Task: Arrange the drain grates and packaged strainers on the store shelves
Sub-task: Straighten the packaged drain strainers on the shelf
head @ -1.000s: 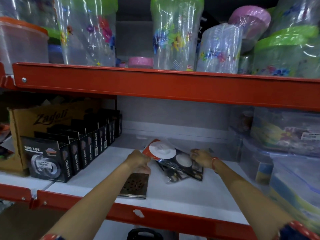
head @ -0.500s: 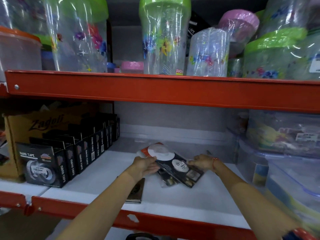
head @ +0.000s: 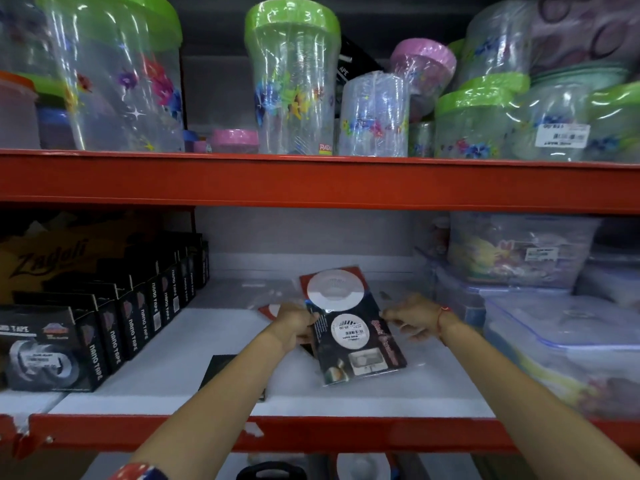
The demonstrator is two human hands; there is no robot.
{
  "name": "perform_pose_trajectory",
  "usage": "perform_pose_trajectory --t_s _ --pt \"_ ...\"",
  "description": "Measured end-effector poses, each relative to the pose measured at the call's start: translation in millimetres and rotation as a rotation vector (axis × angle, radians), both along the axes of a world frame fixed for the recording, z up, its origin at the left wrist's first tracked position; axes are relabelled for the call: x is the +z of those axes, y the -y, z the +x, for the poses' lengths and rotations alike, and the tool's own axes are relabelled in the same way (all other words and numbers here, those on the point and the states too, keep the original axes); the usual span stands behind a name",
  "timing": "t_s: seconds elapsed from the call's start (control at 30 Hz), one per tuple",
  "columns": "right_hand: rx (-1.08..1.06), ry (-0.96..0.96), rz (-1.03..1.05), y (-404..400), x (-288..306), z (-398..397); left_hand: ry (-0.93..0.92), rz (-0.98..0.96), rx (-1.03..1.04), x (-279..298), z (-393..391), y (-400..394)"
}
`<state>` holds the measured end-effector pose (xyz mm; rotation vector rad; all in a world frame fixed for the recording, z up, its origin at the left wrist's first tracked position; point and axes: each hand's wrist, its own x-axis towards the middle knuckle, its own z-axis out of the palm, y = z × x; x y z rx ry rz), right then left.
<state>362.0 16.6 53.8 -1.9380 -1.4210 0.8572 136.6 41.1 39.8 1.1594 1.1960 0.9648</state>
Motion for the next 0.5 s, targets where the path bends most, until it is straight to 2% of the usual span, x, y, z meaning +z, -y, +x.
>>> perform_pose_trajectory --t_s 0.2,0.33,0.5 --pt "-0.147 0.068 -0.005 30.1 -4.4 25.2 -0.111 0.050 -0.072 -5.6 32.6 7.9" --pt "-0.224 0.187 -0.062 40.8 -14.8 28.3 -0.238 0.061 -0.098 -15.4 43.5 11.9" --pt "-0.279 0.424 -0.103 49.4 -21.8 27.7 -0.446 0.141 -0.115 -20.3 42.3 15.0"
